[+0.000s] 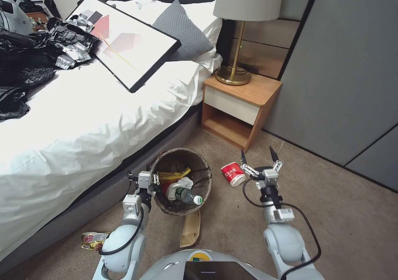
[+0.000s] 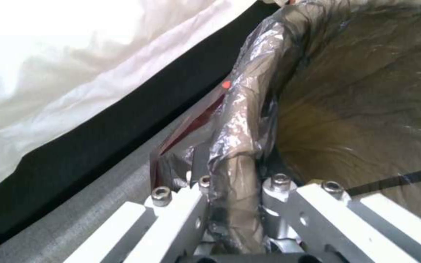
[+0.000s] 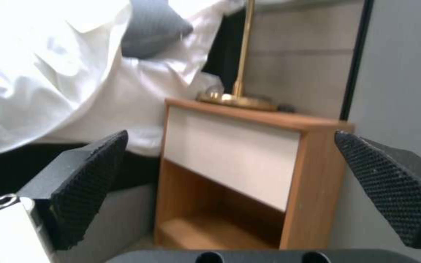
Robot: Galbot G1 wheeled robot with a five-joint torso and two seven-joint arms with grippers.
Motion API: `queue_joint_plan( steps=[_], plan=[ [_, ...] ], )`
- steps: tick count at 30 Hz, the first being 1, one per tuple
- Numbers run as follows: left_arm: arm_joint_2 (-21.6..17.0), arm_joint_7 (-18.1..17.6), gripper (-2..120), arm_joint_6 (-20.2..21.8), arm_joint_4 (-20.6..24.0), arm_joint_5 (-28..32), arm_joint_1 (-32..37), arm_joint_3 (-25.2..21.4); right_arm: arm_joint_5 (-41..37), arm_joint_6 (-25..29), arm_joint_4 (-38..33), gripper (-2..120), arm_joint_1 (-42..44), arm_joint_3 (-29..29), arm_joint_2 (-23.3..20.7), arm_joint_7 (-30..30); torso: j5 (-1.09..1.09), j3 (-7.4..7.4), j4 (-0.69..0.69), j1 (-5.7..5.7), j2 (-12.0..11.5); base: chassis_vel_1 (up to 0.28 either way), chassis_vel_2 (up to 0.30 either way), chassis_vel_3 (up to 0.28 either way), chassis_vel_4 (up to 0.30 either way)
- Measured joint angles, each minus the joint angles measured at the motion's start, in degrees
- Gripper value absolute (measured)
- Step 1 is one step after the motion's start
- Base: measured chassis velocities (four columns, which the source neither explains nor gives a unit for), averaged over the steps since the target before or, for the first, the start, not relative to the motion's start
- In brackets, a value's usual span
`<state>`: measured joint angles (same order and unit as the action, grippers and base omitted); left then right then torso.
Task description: Pick up the trash bin, then pick up the garbage from the floor and place it into the trash bin.
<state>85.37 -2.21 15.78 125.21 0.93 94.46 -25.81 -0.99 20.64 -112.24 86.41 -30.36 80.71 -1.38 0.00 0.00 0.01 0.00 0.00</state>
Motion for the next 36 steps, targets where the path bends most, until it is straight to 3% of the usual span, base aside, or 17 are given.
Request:
queue_joint_plan(
  steps=[2,4,9,12,25,26,36],
  plan=[
    [-0.01,-0.01,3,0.0,0.21,-0.12,0.1,-0.03,-2.47,-6.58,0.05,100,-3.2,1.11,-1.25,-0.17,0.0,0.0,-0.01,0.0,0.0,0.0,0.0,0.0,0.0],
    [0.0,-0.02,3,0.0,0.29,-0.15,0.14,-0.06,-3.33,-8.12,0.31,100,-4.24,1.6,-1.57,-0.52,0.01,0.0,-0.01,0.0,0.0,0.0,0.0,0.0,0.0],
    [0.01,-0.03,3,0.0,0.4,-0.36,0.3,-0.23,-7.08,-20.38,3.95,100,-10.1,3.46,-2.84,-1.18,0.0,0.0,-0.01,0.0,0.0,0.0,0.0,0.0,0.0],
    [0.03,-0.03,3,0.0,0.4,-0.48,0.32,-0.23,-7.29,-24.0,6.51,100,-12.41,4.2,-3.16,-1.19,0.0,0.0,-0.02,0.0,0.0,0.0,0.0,0.0,0.0],
    [0.02,-0.03,3,0.07,0.4,-0.58,0.35,-0.26,-7.29,-27.12,11.49,100,-15.8,5.0,-3.42,-1.14,-0.01,0.0,0.01,0.0,0.0,0.0,0.0,0.0,0.0],
    [0.0,-0.04,3,0.13,0.36,-0.61,0.3,-0.3,-7.27,-28.47,16.06,100,-18.5,5.69,-3.66,-0.83,0.0,0.0,-0.01,0.0,0.0,0.0,0.0,0.0,0.0],
    [0.1,-0.09,3,0.19,0.02,-0.83,0.36,-0.32,-7.71,-32.22,26.52,100,-24.35,7.42,-3.98,-0.3,-0.02,0.0,-0.01,0.01,0.0,0.0,0.0,0.0,0.0]
  ],
)
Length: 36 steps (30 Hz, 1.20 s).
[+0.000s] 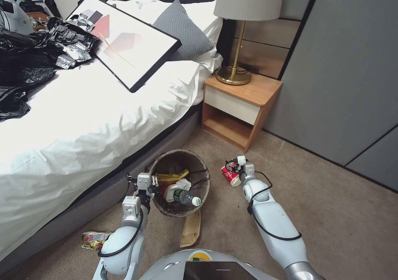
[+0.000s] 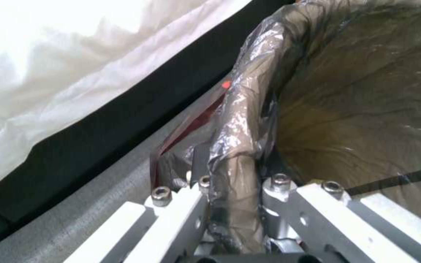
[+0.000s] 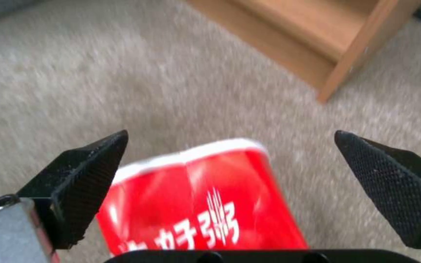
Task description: Pick up the trash bin, then pick up the garbage from the floor and place it into the trash bin.
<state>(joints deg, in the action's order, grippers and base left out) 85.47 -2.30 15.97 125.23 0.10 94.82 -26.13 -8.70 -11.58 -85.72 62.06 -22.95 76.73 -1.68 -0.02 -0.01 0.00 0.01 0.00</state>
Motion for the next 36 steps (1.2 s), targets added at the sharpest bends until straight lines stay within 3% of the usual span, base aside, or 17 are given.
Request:
queue_joint_plan(
  steps=[6,17,26,33,36],
  plan=[
    [0.18,-0.02,3,0.0,-0.12,-0.12,0.02,0.05,-0.22,-1.78,5.11,100,-2.72,0.77,0.64,-0.08,0.05,0.01,0.0,0.0,0.0,0.0,0.0,0.0,0.0],
    [0.46,-0.12,3,-0.18,-0.26,-0.14,0.45,-0.09,1.46,-2.16,21.69,100,-8.36,1.71,2.61,0.78,0.01,0.01,0.0,0.0,0.0,0.0,0.0,0.0,0.0],
    [0.46,-0.13,3,-0.25,-0.46,-0.18,0.49,-0.24,2.82,-0.23,27.82,100,-10.56,1.31,3.36,1.79,0.02,0.01,0.01,-0.01,0.0,0.0,0.0,0.0,0.0],
    [0.53,-0.12,3,-0.33,-0.43,-0.19,0.56,-0.35,3.05,0.51,29.71,82,-11.24,0.98,3.62,2.0,0.02,0.01,0.0,-0.01,0.01,0.0,0.0,0.0,0.0],
    [0.49,-0.14,3,-0.36,-0.38,-0.19,0.45,-0.29,2.15,0.56,28.59,65,-9.54,0.66,3.56,1.86,0.03,0.01,-0.01,-0.01,0.01,0.0,0.0,0.0,0.0]
  ],
)
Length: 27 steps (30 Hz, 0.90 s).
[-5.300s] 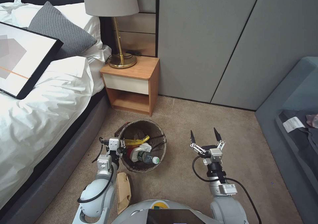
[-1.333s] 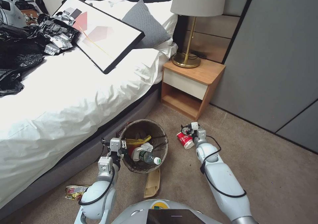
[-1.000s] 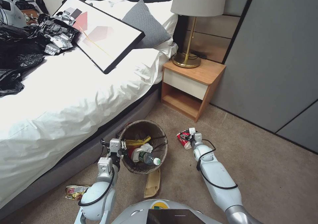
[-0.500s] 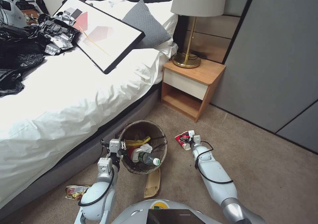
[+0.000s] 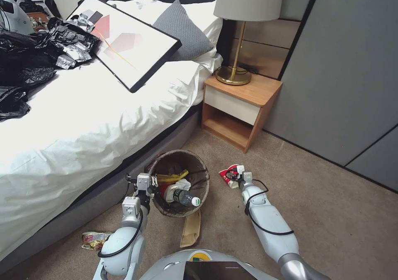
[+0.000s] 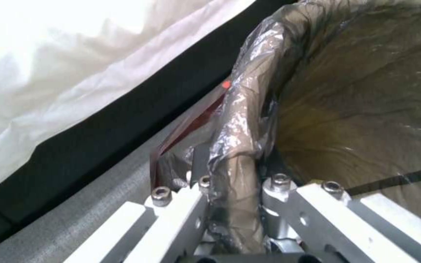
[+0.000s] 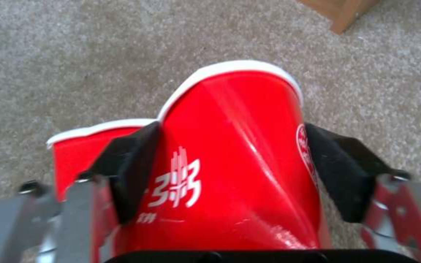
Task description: Pick up the trash bin, then pick up the garbage from the floor and place it into the trash bin.
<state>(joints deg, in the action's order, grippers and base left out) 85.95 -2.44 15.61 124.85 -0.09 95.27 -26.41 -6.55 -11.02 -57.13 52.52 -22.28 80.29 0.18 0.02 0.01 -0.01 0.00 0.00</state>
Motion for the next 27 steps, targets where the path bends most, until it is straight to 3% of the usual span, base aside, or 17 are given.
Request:
queue_joint_plan(
  steps=[5,13,27],
  plan=[
    [-0.09,0.0,3,0.0,0.06,0.01,-0.18,0.03,-0.36,0.02,-2.01,48,1.84,-0.27,-0.3,-0.42,-0.01,0.0,0.0,0.0,0.0,0.0,0.0,0.0,0.0],
    [-0.09,0.02,3,0.0,0.05,0.03,-0.43,0.14,-0.9,-0.06,-5.29,33,3.55,-0.16,-0.52,-1.19,-0.02,0.0,0.0,0.0,0.0,0.0,0.0,0.0,0.0],
    [-0.02,0.09,3,0.0,-0.43,0.04,-0.8,0.11,-0.65,0.85,-5.88,33,3.45,-0.06,-0.77,-1.36,-0.03,-0.01,0.01,0.0,0.0,0.0,0.0,0.0,0.0]
  ],
)
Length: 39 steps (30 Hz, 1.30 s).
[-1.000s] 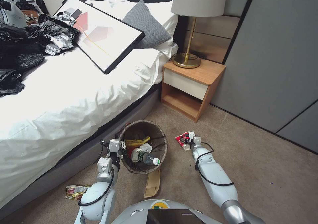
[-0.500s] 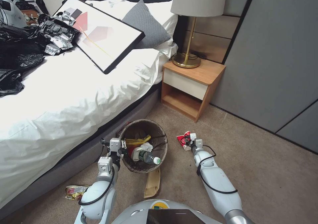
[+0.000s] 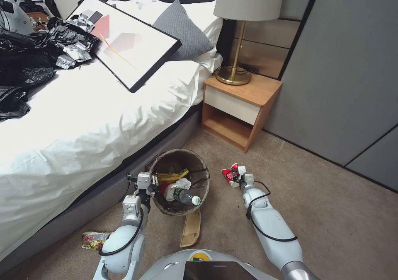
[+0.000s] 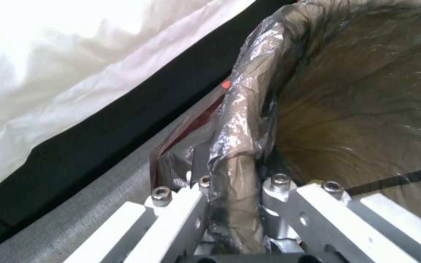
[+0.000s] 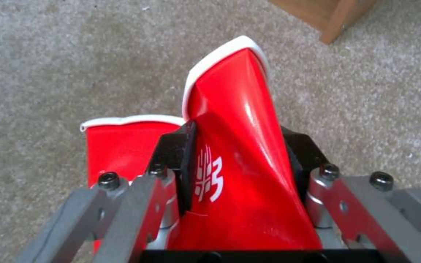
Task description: Pick up the trash bin, then pick up the garbage from the floor and place it into the trash bin.
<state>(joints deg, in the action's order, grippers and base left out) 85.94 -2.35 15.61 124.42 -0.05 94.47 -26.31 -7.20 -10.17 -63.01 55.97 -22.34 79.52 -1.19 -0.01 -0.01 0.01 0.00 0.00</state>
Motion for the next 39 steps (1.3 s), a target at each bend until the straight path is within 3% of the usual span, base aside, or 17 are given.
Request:
queue_joint_plan(
  steps=[3,6,14,15,19,24,28,29,31,39],
  plan=[
    [0.0,0.0,3,0.01,-0.04,0.0,-0.02,0.02,0.0,0.05,-0.5,33,0.15,0.01,-0.04,-0.02,0.0,0.0,0.0,0.0,0.0,0.0,0.0,0.0,0.0],
    [0.02,0.01,3,0.02,-0.09,0.0,-0.08,0.07,-0.02,0.4,-2.33,19,0.71,0.06,-0.16,-0.21,0.0,0.0,-0.01,0.0,0.0,0.0,0.0,0.0,0.0],
    [0.02,0.02,3,0.02,-0.09,0.0,-0.07,0.07,-0.06,0.77,-3.64,7,1.15,0.16,-0.23,-0.59,-0.01,0.0,0.0,0.0,0.0,0.0,0.0,0.0,0.0],
    [-0.01,0.02,3,0.03,-0.09,0.01,-0.05,0.05,-0.72,1.19,-6.85,0,2.06,0.31,-0.48,-1.03,-0.01,0.0,-0.01,0.0,0.0,0.0,0.0,0.0,0.0],
    [-0.05,0.02,3,0.03,-0.03,0.02,0.09,0.05,-2.65,1.59,-15.28,0,4.72,0.53,-1.06,-1.6,0.01,0.01,-0.01,0.0,0.0,0.0,0.0,0.0,0.0],
    [-0.11,0.02,3,0.05,0.02,0.09,0.12,0.31,-6.56,7.96,-28.78,0,9.21,0.51,-1.82,-1.01,0.01,0.01,0.0,0.0,0.0,0.0,0.0,0.0,0.0],
    [-0.2,0.0,3,0.08,0.02,0.07,0.16,0.44,-10.3,14.32,-40.31,0,12.93,0.51,-2.26,3.34,0.03,0.01,-0.01,0.0,0.0,0.0,0.0,0.0,0.0],
    [-0.2,0.0,3,0.08,0.02,0.07,0.16,0.44,-10.3,14.32,-40.31,0,12.93,0.51,-2.26,3.34,0.03,0.01,-0.01,0.0,0.0,0.0,0.0,0.0,0.0],
    [-0.21,0.0,3,0.14,-0.02,0.06,0.15,0.55,-12.22,18.54,-46.25,0,15.86,0.46,-2.55,9.24,0.02,0.01,-0.01,0.0,0.0,0.0,0.0,0.0,0.0],
    [-0.3,0.02,3,0.4,-0.11,0.07,0.16,0.71,-14.1,22.94,-50.87,0,18.63,0.93,-2.98,19.11,0.01,0.01,-0.01,0.0,0.0,0.0,0.0,0.0,0.0]
  ],
)
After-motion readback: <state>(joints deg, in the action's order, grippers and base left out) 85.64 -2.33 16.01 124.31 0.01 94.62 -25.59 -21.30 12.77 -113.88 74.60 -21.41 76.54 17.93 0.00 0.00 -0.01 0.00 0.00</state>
